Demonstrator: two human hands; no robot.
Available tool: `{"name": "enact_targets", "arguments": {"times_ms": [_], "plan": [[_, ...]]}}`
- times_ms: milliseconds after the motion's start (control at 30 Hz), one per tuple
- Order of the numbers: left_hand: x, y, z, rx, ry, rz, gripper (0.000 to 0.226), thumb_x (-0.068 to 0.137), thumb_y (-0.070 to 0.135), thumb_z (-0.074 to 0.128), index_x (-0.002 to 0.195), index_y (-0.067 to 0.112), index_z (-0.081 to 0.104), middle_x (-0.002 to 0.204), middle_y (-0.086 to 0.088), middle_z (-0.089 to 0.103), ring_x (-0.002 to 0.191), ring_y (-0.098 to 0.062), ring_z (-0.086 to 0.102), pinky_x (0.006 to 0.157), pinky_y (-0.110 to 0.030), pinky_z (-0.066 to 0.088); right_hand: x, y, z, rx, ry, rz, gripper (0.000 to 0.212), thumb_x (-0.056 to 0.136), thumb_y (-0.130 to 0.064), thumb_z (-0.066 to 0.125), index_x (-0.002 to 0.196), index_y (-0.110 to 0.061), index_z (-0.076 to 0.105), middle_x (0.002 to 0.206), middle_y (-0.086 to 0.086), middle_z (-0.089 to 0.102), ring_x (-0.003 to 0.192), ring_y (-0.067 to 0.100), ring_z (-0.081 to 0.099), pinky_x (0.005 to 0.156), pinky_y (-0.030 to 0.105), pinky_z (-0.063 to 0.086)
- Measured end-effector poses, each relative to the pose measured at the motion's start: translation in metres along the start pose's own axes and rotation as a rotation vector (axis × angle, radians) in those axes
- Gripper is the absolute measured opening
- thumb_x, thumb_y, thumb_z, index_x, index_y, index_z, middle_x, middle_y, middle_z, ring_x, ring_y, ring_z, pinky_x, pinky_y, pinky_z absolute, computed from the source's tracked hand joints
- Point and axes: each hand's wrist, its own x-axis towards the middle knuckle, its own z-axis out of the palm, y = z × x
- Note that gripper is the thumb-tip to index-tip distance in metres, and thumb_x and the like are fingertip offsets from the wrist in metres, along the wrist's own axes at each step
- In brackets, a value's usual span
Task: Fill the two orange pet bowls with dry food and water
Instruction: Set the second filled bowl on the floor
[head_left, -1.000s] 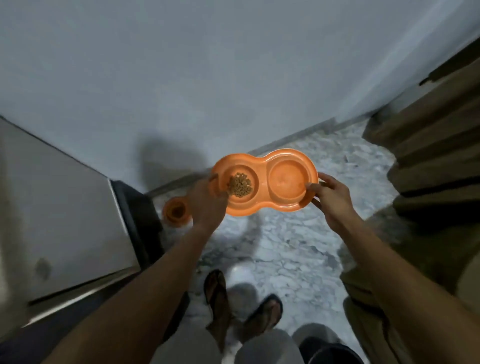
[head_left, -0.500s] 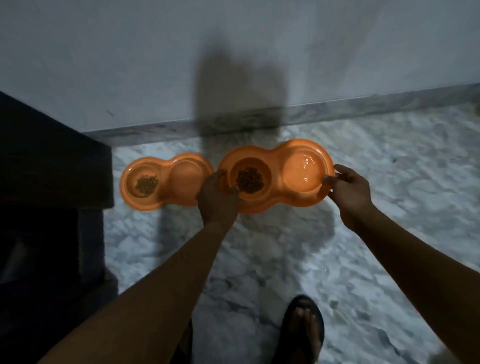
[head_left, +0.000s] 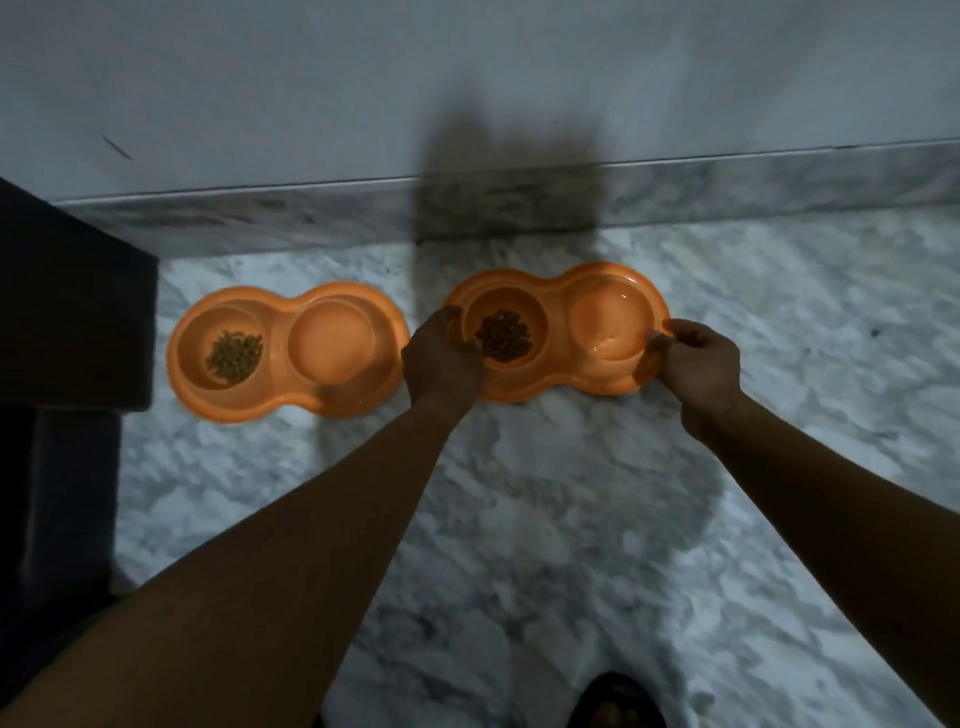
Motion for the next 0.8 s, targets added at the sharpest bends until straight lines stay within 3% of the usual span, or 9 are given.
{"name": "enact_targets", "arguments": {"times_ms": [167, 333, 467, 600, 700, 800], "plan": [[-0.026, 0.022, -0.025, 0.032, -0.037, 0.047, 0.06, 0.088, 0.025, 0.066, 0.143, 0.016, 0.045, 0.146, -0.009, 0.048, 0.135, -0.027, 0.044, 0.108, -0.043, 0.041, -0.052, -0.033, -0.009, -0.147, -0.058, -0.044, 0.067, 0.09, -0.041, 0.073, 0.148, -0.015, 0.051, 0.153, 0.013, 0.052, 0.133, 0.031, 0.055, 0.111, 0.045, 0.047], [-0.096, 0.094, -0.105, 0.105, -0.14, 0.102, 0.059, 0.089, 0.024, 0.068, 0.143, 0.016, 0.047, 0.151, -0.008, 0.042, 0.141, -0.024, 0.036, 0.114, -0.041, 0.032, -0.158, -0.112, -0.044, -0.234, -0.111, -0.132, 0.06, 0.091, -0.037, 0.074, 0.144, -0.019, 0.056, 0.15, 0.011, 0.055, 0.134, 0.029, 0.054, 0.104, 0.036, 0.045], [-0.163, 0.187, -0.208, 0.258, -0.211, 0.242, 0.061, 0.088, 0.023, 0.066, 0.142, 0.008, 0.045, 0.149, -0.014, 0.043, 0.14, -0.026, 0.036, 0.116, -0.031, 0.023, -0.28, -0.206, -0.091, -0.219, -0.126, -0.174, 0.055, 0.092, -0.033, 0.074, 0.142, -0.019, 0.058, 0.144, 0.009, 0.059, 0.128, 0.028, 0.058, 0.096, 0.032, 0.046], [-0.245, 0.277, -0.33, 0.405, -0.338, 0.377, 0.078, 0.075, 0.051, 0.055, 0.144, 0.016, 0.043, 0.152, -0.011, 0.04, 0.141, -0.026, 0.035, 0.116, -0.034, 0.026, -0.42, -0.304, -0.142, -0.162, -0.104, -0.223, 0.05, 0.09, -0.033, 0.076, 0.137, -0.021, 0.062, 0.141, 0.004, 0.061, 0.127, 0.023, 0.058, 0.105, 0.035, 0.046], [-0.301, 0.338, -0.431, 0.428, -0.337, 0.494, 0.067, 0.086, 0.039, 0.064, 0.146, 0.021, 0.041, 0.156, -0.009, 0.034, 0.145, -0.022, 0.029, 0.116, -0.03, 0.021, -0.525, -0.369, -0.171, -0.045, -0.086, -0.262, 0.044, 0.09, -0.033, 0.076, 0.132, -0.025, 0.064, 0.136, 0.001, 0.062, 0.119, 0.02, 0.059, 0.094, 0.029, 0.043], [-0.357, 0.381, -0.524, 0.396, -0.222, 0.602, 0.064, 0.088, 0.033, 0.066, 0.146, 0.021, 0.042, 0.156, -0.006, 0.034, 0.145, -0.02, 0.028, 0.115, -0.028, 0.02, -0.619, -0.411, -0.188, 0.034, -0.092, -0.3, 0.044, 0.09, -0.037, 0.074, 0.132, -0.027, 0.064, 0.134, -0.003, 0.06, 0.119, 0.019, 0.059, 0.096, 0.03, 0.045]]}}
